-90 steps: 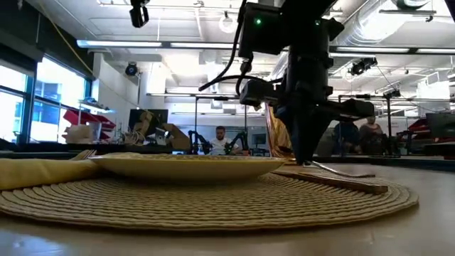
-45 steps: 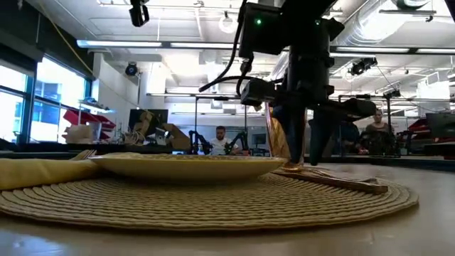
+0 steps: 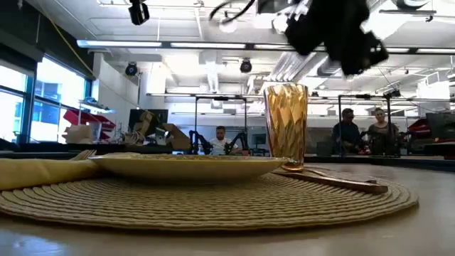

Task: Set table place
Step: Return to Home Position

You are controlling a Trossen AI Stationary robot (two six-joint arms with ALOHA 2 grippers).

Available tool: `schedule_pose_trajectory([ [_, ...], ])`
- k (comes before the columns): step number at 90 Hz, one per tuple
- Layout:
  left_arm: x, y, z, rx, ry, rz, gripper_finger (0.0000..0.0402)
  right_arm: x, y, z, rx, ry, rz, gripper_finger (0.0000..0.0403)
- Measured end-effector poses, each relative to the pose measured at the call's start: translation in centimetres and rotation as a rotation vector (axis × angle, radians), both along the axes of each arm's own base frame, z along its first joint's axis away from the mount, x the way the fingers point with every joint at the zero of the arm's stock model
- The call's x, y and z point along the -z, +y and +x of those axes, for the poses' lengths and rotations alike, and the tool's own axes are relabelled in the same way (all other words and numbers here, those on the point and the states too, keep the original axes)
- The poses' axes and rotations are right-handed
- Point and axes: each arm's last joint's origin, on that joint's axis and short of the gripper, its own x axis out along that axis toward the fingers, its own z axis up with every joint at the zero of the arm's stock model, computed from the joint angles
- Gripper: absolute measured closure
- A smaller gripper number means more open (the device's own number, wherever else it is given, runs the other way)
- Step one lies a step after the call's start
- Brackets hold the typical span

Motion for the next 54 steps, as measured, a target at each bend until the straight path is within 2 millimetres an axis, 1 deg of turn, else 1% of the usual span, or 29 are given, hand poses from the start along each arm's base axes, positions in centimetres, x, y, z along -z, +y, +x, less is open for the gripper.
schedule_pose_trajectory([
  [10, 0.0, 0.0, 0.0, -0.014, 0.002, -0.019, 0.03, -3.5, -1.6, -3.6, 0.01, -0.077, -0.132, 0.0277],
  [16, 0.0, 0.1, 0.0, -0.032, 0.002, -0.021, 0.03, -5.3, -2.6, -5.8, 0.002, -0.172, -0.205, 0.0277],
  [23, 0.0, 0.2, 0.0, -0.072, 0.003, -0.019, 0.03, -6.7, -3.6, -8.4, -0.007, -0.308, -0.253, 0.0277],
  [27, 0.0, 0.3, 0.0, -0.096, 0.003, -0.018, 0.03, -7.0, -4.0, -9.7, 0.0, -0.387, -0.27, 0.0277],
  [31, 0.0, 0.3, 0.0, -0.118, 0.003, -0.017, 0.03, -7.1, -4.3, -11.1, 0.006, -0.472, -0.277, 0.0277],
  [38, 0.0, 0.4, 0.0, -0.133, 0.003, -0.016, 0.03, -6.5, -4.5, -13.4, 0.021, -0.609, -0.286, 0.0277],
  [48, 0.0, 0.4, 0.0, -0.133, 0.003, -0.016, 0.03, -4.7, -4.4, -16.1, 0.052, -0.782, -0.29, 0.0277],
  [54, 0.0, 0.4, 0.0, -0.132, 0.003, -0.016, 0.03, -3.3, -4.3, -17.3, 0.075, -0.86, -0.288, 0.0277],
])
